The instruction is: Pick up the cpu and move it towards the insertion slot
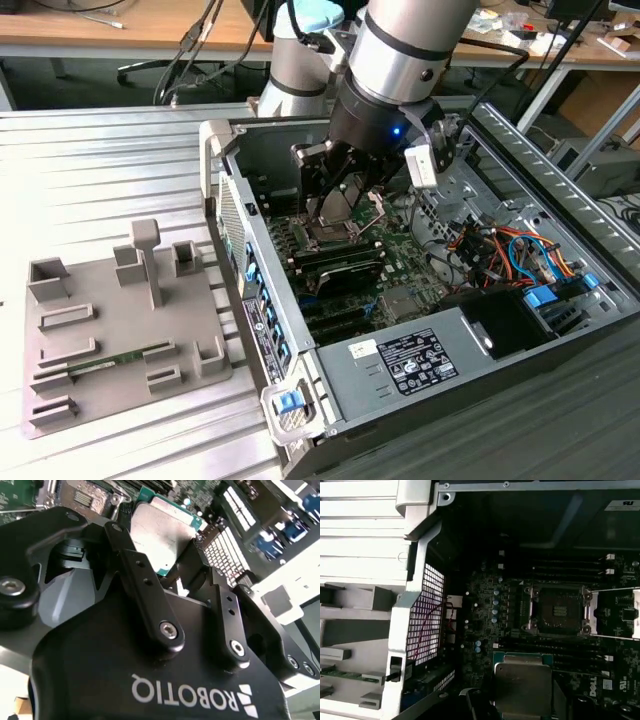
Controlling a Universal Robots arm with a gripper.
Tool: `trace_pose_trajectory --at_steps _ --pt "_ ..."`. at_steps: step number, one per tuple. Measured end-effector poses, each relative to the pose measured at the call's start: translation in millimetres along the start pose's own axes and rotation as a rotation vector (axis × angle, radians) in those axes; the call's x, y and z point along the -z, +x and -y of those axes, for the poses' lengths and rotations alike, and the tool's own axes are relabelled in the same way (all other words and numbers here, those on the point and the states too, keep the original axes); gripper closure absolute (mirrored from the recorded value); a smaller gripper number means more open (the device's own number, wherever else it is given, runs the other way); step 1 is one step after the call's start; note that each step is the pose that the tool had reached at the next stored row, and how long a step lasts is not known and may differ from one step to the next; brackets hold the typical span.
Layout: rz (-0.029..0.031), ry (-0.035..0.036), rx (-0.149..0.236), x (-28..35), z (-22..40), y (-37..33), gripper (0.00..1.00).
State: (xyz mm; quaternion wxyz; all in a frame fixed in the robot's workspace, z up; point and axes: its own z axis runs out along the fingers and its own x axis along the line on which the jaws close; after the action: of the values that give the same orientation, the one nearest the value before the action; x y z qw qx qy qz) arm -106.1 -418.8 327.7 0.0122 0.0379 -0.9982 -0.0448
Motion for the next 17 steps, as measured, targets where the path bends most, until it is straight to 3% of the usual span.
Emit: trace_pose_trajectory --at_steps 5,9,11,14,17 --pt "-0.0009 0.0 0.0 -7.3 1.7 -13.1 0.45" --pt "-0.0023 0.0008 0.0 -13.5 2.2 -34.0 0.45" --pt "-0.0029 0.0016 0.0 -15.7 1.9 -40.4 0.45" --pt "-0.0041 0.011 -0.001 -19.7 -0.6 -52.9 0.45" --pt "-0.0056 0.011 -0.001 -24.5 -1.4 -64.4 0.45"
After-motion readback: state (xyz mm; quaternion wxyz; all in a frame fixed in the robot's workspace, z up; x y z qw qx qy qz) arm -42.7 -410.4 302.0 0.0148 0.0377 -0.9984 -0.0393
